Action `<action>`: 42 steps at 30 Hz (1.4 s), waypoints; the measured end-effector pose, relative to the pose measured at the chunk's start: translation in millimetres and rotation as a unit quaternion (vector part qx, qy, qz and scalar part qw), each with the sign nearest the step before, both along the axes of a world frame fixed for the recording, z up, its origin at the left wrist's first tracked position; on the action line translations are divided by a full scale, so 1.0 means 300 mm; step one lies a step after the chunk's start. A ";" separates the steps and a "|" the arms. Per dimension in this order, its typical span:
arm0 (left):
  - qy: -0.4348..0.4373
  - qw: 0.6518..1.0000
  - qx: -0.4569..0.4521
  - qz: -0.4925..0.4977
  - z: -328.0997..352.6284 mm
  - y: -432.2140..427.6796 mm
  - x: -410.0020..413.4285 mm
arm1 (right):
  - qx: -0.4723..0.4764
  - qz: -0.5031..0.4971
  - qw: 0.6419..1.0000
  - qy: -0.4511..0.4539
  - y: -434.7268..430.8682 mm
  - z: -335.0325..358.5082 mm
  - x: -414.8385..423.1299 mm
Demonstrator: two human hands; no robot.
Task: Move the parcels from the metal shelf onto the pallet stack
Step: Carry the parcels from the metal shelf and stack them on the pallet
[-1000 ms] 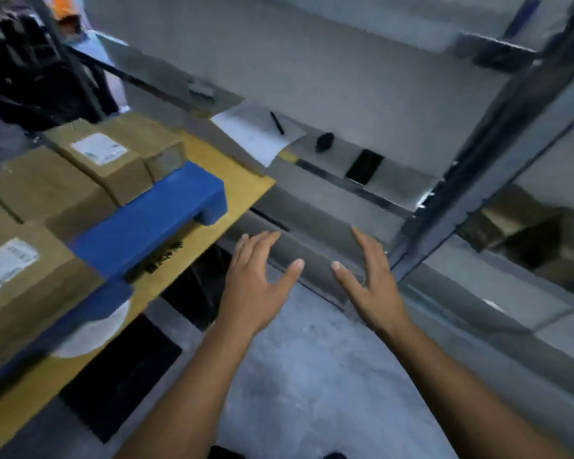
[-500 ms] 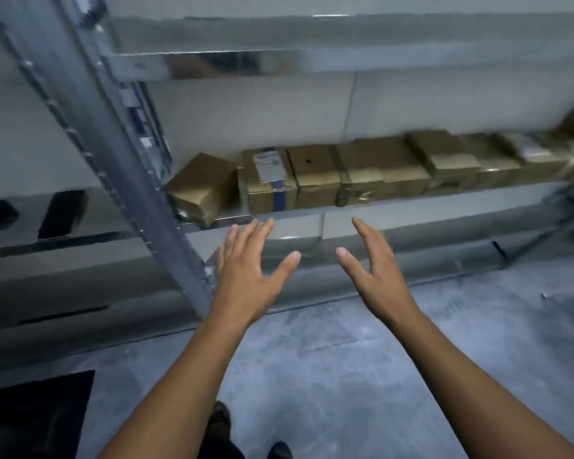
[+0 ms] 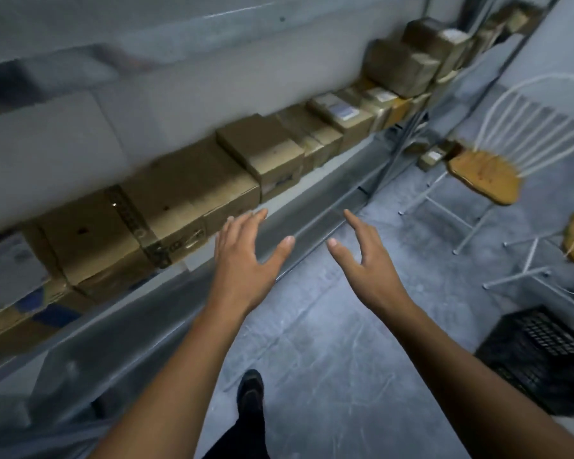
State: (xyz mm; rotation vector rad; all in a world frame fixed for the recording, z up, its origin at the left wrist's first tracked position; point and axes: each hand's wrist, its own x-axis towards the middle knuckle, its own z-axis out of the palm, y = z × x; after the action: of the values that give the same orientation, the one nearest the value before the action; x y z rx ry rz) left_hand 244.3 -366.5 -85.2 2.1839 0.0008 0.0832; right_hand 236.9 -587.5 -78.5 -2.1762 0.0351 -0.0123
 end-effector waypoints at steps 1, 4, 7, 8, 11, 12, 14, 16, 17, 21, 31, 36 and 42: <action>-0.007 1.000 -0.007 -0.015 0.013 -0.041 0.071 | -0.007 -0.013 1.000 0.000 -0.040 0.010 0.045; -0.021 0.998 -0.019 -0.058 0.057 -0.178 0.277 | -0.022 -0.053 0.998 -0.010 -0.162 0.036 0.173; -0.029 0.996 -0.030 -0.084 0.082 -0.319 0.437 | -0.030 -0.079 0.996 -0.010 -0.265 0.056 0.276; -0.029 0.995 -0.038 -0.092 0.087 -0.366 0.479 | -0.029 -0.084 0.996 -0.012 -0.298 0.059 0.307; -0.031 0.992 -0.057 -0.108 0.100 -0.519 0.610 | -0.028 -0.098 0.995 -0.019 -0.420 0.067 0.422; -0.035 0.991 -0.059 -0.111 0.101 -0.570 0.655 | -0.023 -0.105 0.994 -0.021 -0.467 0.067 0.464; -0.047 0.991 -0.055 -0.114 0.095 -0.670 0.749 | -0.005 -0.116 0.993 -0.026 -0.570 0.057 0.555; -0.058 0.992 -0.049 -0.105 0.086 -0.764 0.837 | 0.011 -0.120 0.992 -0.028 -0.671 0.045 0.646; -0.060 0.992 -0.051 -0.098 0.084 -0.812 0.876 | 0.020 -0.120 0.992 -0.029 -0.721 0.043 0.692; -0.056 0.994 -0.044 -0.078 0.112 -1.019 1.028 | 0.045 -0.108 0.992 -0.043 -0.917 0.072 0.877; -0.053 0.995 -0.080 -0.001 0.182 -1.369 1.429 | 0.046 -0.078 0.994 -0.063 -1.288 0.118 1.377; -0.031 0.993 -0.105 0.042 0.096 -1.439 1.681 | 0.050 -0.074 0.995 -0.047 -1.340 0.054 1.651; 0.012 0.988 -0.144 0.052 0.006 -1.530 1.921 | 0.037 -0.077 0.996 -0.015 -1.385 -0.011 1.906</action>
State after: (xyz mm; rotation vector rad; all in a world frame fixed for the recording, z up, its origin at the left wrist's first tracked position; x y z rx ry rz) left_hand 820.6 -825.4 -83.3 1.8957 0.1324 0.1095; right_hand 808.9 -1003.0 -81.8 -2.0937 0.1845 -0.1293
